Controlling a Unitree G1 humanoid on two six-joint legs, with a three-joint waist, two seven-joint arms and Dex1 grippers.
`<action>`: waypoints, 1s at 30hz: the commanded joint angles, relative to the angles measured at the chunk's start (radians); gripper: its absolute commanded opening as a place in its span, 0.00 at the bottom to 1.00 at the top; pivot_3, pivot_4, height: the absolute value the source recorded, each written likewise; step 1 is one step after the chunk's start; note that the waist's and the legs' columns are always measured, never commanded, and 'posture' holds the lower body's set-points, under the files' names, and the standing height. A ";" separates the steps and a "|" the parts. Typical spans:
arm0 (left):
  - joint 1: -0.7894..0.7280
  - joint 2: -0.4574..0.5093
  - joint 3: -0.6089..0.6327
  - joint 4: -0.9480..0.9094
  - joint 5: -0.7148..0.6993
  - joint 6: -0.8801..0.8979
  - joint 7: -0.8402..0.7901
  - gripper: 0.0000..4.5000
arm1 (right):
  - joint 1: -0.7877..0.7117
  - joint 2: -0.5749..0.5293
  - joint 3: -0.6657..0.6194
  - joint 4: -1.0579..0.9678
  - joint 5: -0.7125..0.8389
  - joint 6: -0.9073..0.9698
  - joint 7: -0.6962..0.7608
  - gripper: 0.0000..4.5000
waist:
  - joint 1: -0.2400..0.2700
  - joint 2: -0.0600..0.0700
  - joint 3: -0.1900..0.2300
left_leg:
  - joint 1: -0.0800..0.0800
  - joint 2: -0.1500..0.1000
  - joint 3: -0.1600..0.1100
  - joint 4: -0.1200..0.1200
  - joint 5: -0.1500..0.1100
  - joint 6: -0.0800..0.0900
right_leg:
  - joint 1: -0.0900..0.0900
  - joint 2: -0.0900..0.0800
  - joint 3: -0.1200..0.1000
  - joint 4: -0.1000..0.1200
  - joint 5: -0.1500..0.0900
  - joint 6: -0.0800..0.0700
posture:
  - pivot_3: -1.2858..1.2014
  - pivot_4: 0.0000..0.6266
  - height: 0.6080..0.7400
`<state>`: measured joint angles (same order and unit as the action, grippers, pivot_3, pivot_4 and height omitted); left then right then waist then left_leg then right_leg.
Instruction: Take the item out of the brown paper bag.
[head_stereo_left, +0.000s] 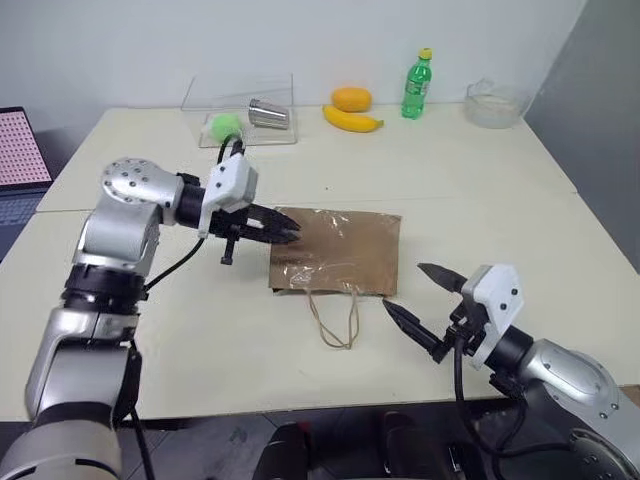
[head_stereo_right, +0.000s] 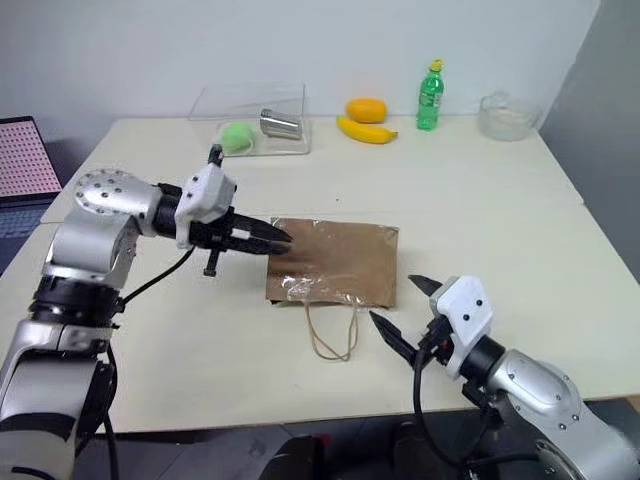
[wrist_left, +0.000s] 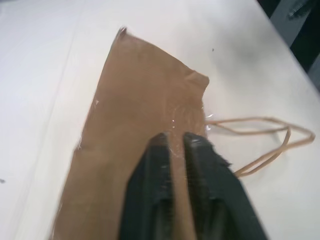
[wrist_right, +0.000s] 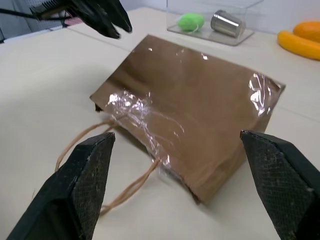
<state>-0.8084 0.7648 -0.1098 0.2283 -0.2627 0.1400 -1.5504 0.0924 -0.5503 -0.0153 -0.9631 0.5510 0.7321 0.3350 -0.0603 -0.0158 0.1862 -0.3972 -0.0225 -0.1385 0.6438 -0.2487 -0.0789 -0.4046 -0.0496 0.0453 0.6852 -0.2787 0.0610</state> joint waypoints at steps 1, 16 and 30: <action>0.119 0.031 0.033 -0.149 -0.041 -0.079 -0.021 0.42 | 0.005 -0.009 0.013 -0.075 0.014 -0.029 0.021 0.94 | 0.000 0.000 0.000 | 0.000 0.000 0.000 0.000 0.000 0.000 | 0.000 0.000 0.000 0.000 0.000 0.000 | 0.52 0.24 1.00; 0.255 -0.108 -0.081 -0.068 0.086 -0.428 0.060 0.55 | 0.035 -0.049 0.059 -0.084 0.047 -0.004 0.015 0.94 | 0.013 -0.002 -0.001 | 0.000 0.000 0.000 0.001 0.000 0.000 | 0.002 0.001 -0.001 -0.002 0.000 0.000 | 0.52 0.24 1.00; 0.197 -0.235 -0.151 0.060 0.128 -0.575 0.122 0.46 | 0.109 -0.174 0.136 -0.084 0.098 -0.066 -0.035 0.94 | 0.010 -0.002 -0.002 | 0.000 0.000 -0.001 0.001 0.000 0.000 | 0.002 0.001 -0.001 -0.002 0.000 0.000 | 0.52 0.24 1.00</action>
<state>-0.5965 0.5285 -0.2681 0.3089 -0.1157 -0.4324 -1.4412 0.1929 -0.7116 0.1102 -0.9637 0.6241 0.6971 0.3079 -0.0503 -0.0179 0.1846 -0.3969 -0.0226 -0.1391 0.6448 -0.2488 -0.0787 -0.4020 -0.0488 0.0446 0.6827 -0.2787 0.0610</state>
